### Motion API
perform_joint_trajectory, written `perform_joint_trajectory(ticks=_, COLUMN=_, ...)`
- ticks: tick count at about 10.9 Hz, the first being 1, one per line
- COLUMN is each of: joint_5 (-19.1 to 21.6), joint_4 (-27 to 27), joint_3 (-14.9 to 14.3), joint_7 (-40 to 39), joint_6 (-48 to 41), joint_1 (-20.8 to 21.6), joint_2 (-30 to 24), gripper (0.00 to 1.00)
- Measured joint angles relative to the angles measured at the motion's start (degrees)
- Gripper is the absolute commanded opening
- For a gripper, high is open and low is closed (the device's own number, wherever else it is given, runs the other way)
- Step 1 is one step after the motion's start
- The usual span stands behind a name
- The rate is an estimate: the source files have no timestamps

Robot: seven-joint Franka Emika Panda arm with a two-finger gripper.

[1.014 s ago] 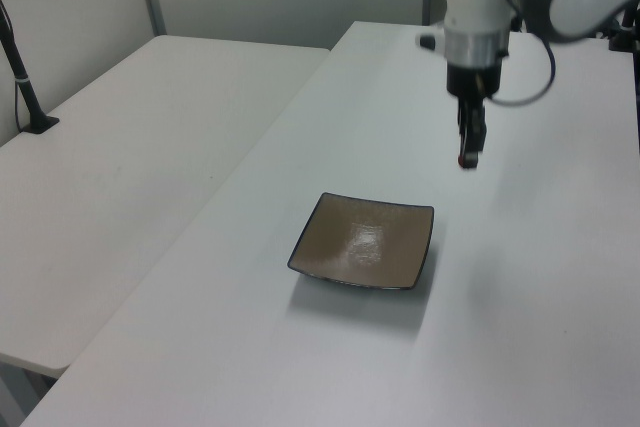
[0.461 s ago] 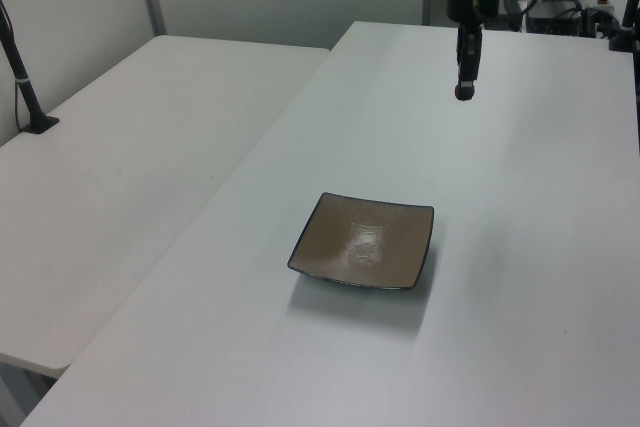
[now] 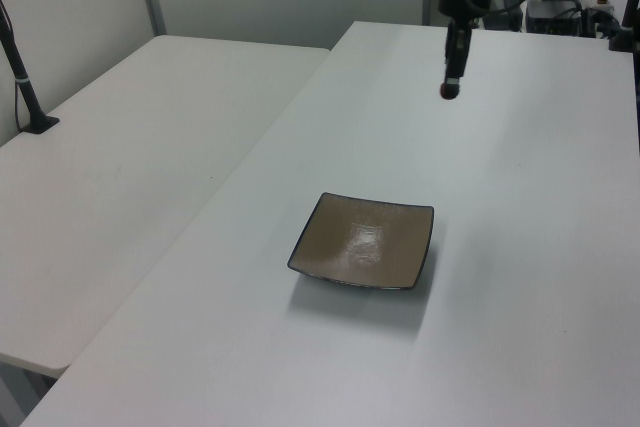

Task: Strawberries on a ceramic plate
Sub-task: 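Carry the strawberry over the plate and lower it onto the plate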

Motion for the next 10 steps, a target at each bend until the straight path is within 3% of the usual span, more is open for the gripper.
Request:
perform_joint_trajectory(ticks=4, joint_5=5.0, joint_4=0.1, joint_3=0.1, joint_7=0.0, joint_6=14.0, joint_1=2.6, joint_2=6.1, gripper=0.19)
perform_joint_trajectory(ticks=10, joint_5=5.7, joint_4=0.1, joint_3=0.6, joint_7=1.4, joint_6=29.4, joint_1=7.7, joint_2=17.3, gripper=0.19)
